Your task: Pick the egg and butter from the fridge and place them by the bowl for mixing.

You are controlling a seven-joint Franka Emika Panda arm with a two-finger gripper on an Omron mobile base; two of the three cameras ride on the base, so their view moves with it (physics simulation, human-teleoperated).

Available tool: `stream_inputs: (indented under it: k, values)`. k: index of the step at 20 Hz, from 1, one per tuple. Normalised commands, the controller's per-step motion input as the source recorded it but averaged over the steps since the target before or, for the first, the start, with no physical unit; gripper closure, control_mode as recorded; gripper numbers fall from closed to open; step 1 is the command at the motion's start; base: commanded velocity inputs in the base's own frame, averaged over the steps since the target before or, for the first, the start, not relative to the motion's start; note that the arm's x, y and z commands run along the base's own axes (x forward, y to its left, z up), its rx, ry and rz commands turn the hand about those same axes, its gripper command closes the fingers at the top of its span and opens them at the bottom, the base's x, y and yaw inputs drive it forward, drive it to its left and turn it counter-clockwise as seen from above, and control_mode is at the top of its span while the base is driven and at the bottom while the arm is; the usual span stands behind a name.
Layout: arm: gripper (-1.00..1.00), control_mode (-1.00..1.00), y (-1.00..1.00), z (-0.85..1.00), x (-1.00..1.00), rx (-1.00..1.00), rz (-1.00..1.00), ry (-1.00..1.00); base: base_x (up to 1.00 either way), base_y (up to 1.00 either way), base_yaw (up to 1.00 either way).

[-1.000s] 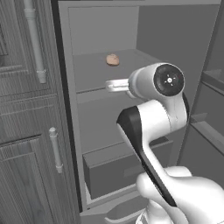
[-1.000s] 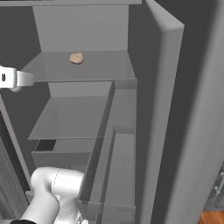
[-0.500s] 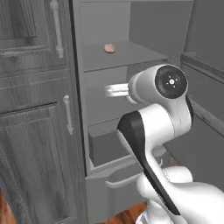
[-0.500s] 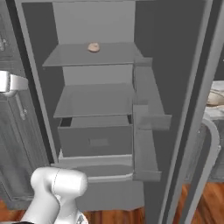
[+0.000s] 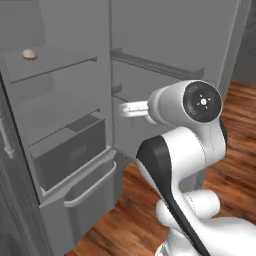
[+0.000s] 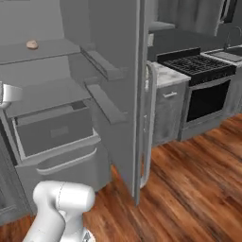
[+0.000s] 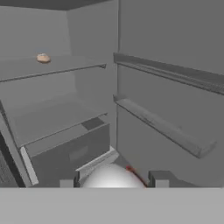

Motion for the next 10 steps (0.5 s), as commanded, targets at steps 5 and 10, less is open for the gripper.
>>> stream_inputs:
  k: [5,10]
  values:
    - [1.00,1.00,0.00,0.00,0.00,0.00,0.00,0.00,-0.66,0.00,-0.86]
    - [1.00,1.00,0.00,0.00,0.00,0.00,0.00,0.00,-0.73,0.00,-0.83]
